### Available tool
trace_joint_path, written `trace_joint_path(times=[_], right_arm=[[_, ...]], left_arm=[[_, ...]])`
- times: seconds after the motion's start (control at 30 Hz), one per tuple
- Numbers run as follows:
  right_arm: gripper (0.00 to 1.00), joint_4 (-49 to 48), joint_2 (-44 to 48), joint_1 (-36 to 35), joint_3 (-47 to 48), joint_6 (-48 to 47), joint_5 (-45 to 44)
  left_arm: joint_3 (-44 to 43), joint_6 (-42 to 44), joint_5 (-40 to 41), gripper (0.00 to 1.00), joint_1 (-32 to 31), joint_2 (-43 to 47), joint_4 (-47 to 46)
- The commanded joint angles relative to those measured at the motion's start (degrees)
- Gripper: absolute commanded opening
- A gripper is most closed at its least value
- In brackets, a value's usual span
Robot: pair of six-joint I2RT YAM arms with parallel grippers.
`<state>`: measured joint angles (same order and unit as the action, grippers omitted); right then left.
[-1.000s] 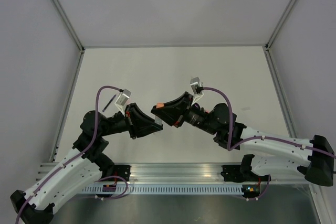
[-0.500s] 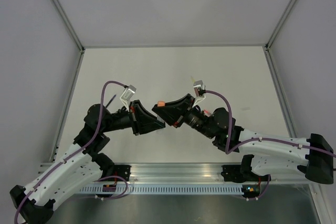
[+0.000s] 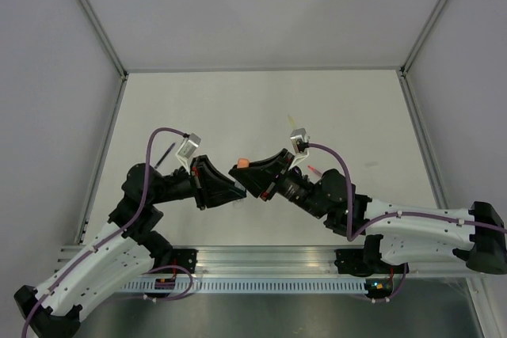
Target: Insert the pens into the pen caps
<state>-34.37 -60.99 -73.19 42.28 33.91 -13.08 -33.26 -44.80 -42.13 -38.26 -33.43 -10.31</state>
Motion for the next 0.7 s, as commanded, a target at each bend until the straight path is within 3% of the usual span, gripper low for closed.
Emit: trace_joint_path(times=[0.0,0.17,0.3,0.4,0.43,0.53,0.67], right_arm=[[0.00,9.32,0.87,-1.87,0.78,-2.71,0.52],[0.00,6.95,0.96,-1.87,0.87,-1.74,-3.35],[0.00,6.51,-0.62,-1.87,2.54,-2.18,-1.17],[0.11,6.77,-0.71,-1.78,2.98,-2.53,-1.59],[0.23,6.86,-0.62,-1.87,3.07,-2.53,-1.94],[0.38,8.35,0.17,-1.78,4.03,-3.41,-3.00],[0.50,10.54,0.17,-1.70,5.97,-4.73,-3.97]], left_arm=[[-0.76,-1.70,3.29,0.02,1.87,0.91,-11.14],[0.20,-2.58,0.83,0.03,1.87,0.21,-13.85],[1.00,-2.58,-0.76,0.02,1.87,-0.23,-15.18],[1.96,-2.40,-1.37,0.02,1.87,0.12,-15.80],[2.23,-2.40,-1.64,0.02,1.87,0.47,-15.88],[3.37,-2.23,-2.34,0.02,1.87,0.91,-15.89],[5.04,-2.05,-2.78,0.02,1.87,1.52,-15.80]])
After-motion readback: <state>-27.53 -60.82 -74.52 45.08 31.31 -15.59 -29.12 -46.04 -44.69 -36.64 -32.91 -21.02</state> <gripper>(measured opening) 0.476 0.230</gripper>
